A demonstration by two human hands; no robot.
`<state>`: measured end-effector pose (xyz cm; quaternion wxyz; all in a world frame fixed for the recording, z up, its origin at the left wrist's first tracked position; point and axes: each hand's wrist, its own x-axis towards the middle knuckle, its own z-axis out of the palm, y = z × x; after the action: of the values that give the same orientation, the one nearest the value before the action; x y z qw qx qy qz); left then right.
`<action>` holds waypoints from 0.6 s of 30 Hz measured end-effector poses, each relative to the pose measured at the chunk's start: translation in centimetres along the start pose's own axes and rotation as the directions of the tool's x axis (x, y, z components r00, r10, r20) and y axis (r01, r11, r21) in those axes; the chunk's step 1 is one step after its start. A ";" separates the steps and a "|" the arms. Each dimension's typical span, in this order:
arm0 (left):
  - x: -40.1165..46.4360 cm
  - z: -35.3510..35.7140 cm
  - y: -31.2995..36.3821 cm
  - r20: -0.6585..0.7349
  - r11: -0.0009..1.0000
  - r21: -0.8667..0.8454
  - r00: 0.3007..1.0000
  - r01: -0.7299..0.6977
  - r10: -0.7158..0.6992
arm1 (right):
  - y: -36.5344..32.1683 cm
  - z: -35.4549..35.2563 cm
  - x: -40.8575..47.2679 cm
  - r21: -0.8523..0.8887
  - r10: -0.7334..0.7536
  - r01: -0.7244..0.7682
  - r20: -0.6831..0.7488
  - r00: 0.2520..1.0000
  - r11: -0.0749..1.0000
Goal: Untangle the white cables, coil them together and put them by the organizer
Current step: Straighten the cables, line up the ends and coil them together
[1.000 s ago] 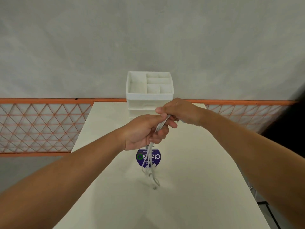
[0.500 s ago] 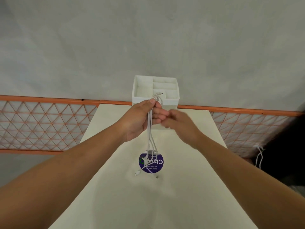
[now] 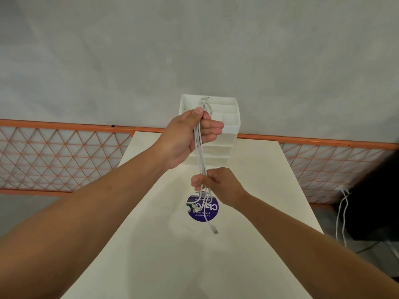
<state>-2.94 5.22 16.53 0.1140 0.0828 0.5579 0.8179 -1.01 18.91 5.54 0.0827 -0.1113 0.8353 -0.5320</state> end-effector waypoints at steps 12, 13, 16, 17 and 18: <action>-0.4 0.7 0.7 -0.001 0.998 -0.058 0.999 0.038 -0.038 | 3.7 -0.7 -0.4 -0.376 0.234 -0.117 0.285 0.930 0.919; -0.5 0.8 0.6 0.003 0.997 -0.055 0.999 0.047 -0.047 | 3.2 -1.2 -0.2 -0.312 0.233 -0.128 0.326 0.916 0.942; -0.8 0.9 0.3 0.014 0.996 -0.046 0.997 0.080 -0.079 | -0.6 -3.2 0.5 -0.013 0.085 -0.086 0.399 0.913 0.996; -0.9 0.9 0.2 0.017 0.994 -0.048 0.995 0.094 -0.093 | -2.3 -3.8 0.8 0.104 0.033 -0.088 0.439 0.898 0.991; -1.0 1.0 0.2 0.018 0.993 -0.055 0.994 0.109 -0.108 | -3.6 -4.3 1.1 0.233 -0.020 -0.102 0.469 0.883 0.967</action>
<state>-1.69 5.76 17.02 0.1647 0.0550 0.5375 0.8252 -2.80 20.90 10.62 0.3063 -0.2070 0.7188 -0.5888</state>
